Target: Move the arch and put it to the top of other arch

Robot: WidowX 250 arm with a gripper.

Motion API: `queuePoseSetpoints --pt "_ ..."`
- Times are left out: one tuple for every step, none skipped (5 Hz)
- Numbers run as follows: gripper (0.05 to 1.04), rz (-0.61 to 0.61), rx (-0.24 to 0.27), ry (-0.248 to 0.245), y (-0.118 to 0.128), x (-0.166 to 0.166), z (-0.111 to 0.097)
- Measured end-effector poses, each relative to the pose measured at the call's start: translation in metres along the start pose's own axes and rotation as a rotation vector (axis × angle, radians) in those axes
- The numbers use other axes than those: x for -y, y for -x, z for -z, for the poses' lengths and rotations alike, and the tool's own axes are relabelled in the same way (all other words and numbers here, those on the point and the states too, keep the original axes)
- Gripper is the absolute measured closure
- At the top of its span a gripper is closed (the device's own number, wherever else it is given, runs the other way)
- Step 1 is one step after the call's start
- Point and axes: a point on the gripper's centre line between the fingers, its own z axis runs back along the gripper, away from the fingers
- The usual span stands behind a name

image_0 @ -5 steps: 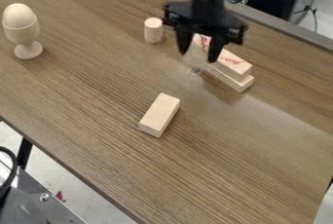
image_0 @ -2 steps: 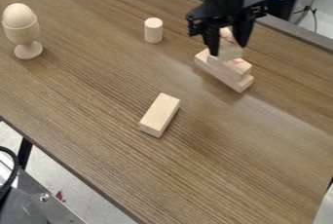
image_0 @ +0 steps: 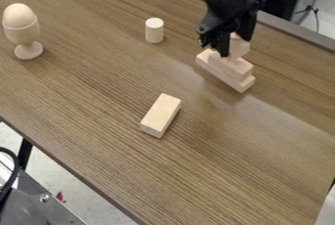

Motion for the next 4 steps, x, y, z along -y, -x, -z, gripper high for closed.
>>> queuePoseSetpoints --pt "0.537 -0.056 0.041 -0.072 0.005 0.007 0.012" --pt "0.537 -0.104 0.053 -0.144 0.010 0.012 0.020" --pt "0.537 -0.100 0.057 -0.154 0.010 0.016 0.024" --pt "0.537 -0.101 0.062 -0.151 0.010 0.019 0.022"
